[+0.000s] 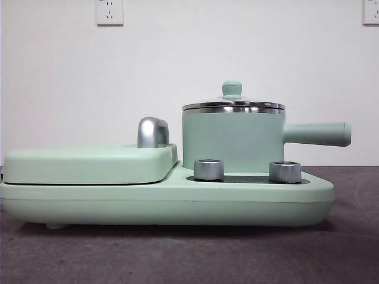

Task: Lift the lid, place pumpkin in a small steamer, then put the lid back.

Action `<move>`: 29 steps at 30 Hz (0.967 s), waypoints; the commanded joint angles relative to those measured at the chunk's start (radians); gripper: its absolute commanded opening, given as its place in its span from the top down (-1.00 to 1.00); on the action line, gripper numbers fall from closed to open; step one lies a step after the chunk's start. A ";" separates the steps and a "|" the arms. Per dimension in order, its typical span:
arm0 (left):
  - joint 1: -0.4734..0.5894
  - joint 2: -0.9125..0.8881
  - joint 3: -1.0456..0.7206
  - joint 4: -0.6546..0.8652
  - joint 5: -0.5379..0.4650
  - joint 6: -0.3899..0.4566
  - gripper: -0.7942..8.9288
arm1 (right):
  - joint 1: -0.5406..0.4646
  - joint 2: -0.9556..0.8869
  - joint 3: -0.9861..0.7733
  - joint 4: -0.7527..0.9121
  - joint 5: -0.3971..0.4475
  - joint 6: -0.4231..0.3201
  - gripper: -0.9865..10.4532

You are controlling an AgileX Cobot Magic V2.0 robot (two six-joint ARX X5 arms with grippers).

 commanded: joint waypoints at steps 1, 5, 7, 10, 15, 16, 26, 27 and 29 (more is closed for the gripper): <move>0.002 -0.002 -0.019 -0.006 -0.004 0.010 0.82 | -0.012 -0.002 -0.037 0.018 -0.007 -0.004 0.80; 0.002 -0.002 -0.019 -0.006 -0.004 0.010 0.82 | -0.016 -0.002 -0.081 0.018 -0.026 -0.004 0.80; 0.002 -0.002 -0.019 -0.006 -0.004 0.010 0.82 | -0.016 -0.002 -0.099 0.018 -0.031 -0.001 0.80; 0.002 -0.002 -0.019 -0.006 -0.004 0.010 0.82 | -0.017 -0.002 -0.100 0.026 -0.035 0.003 0.80; 0.002 -0.002 -0.019 -0.006 -0.004 0.010 0.82 | -0.027 -0.002 -0.100 0.024 -0.020 0.050 0.80; 0.002 -0.002 -0.019 -0.006 -0.004 0.010 0.82 | -0.029 -0.002 -0.100 0.024 -0.018 0.067 0.80; 0.002 -0.002 -0.019 -0.006 -0.004 0.010 0.82 | -0.061 -0.002 -0.100 0.025 0.005 0.098 0.80; 0.002 -0.002 -0.019 -0.006 -0.004 0.010 0.82 | -0.061 -0.002 -0.100 0.024 0.004 0.093 0.80; 0.002 -0.002 -0.019 -0.006 -0.004 0.010 0.82 | -0.061 -0.002 -0.100 0.025 0.003 0.084 0.80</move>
